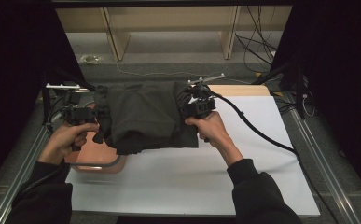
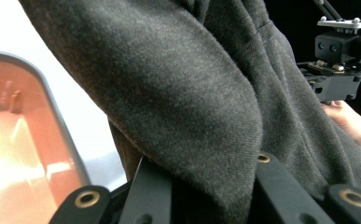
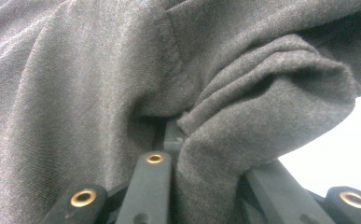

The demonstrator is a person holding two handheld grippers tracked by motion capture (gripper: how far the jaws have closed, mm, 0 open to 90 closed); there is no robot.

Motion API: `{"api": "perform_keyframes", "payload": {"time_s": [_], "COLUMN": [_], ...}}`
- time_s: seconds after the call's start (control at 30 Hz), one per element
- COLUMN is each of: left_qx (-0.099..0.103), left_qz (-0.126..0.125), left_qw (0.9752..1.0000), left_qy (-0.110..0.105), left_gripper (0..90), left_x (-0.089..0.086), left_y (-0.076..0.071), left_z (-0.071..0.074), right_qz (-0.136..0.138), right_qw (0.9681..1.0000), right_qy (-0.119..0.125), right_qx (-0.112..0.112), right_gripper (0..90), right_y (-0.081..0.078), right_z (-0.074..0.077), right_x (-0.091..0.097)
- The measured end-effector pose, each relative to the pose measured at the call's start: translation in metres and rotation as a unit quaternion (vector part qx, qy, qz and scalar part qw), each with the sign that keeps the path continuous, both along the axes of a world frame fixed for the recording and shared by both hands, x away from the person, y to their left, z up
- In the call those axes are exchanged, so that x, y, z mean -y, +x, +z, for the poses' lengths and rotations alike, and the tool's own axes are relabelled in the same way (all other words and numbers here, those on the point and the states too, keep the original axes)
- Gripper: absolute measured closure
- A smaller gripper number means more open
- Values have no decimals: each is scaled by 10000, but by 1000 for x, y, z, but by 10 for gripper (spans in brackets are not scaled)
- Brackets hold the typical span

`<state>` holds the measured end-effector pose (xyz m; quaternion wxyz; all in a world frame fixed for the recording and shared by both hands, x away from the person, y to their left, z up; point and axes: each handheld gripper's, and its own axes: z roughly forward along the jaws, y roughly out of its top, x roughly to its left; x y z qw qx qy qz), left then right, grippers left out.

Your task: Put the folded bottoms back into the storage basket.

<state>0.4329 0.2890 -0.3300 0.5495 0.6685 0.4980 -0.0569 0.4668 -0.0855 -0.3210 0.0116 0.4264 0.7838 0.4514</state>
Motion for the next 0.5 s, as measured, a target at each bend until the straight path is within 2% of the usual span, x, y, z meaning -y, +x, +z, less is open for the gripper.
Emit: {"api": "perform_keyframes", "payload": {"time_s": [0.3,0.5], "left_qx": [97,166], "left_qz": [252,445], "left_qw": [9994,9982], "left_qy": [-211,-356], "left_gripper": [785,784], "left_x": [-30,-49], "left_y": [-2,-4], "left_z": [5,6], "right_qz": [186,279], "right_qw": [9998,9996], "right_qy": [20,36], "right_qx": [-29,12], "right_gripper": [786,786], "right_y": [11,13], "right_z": [9,16], "right_x": [-32,-53]}}
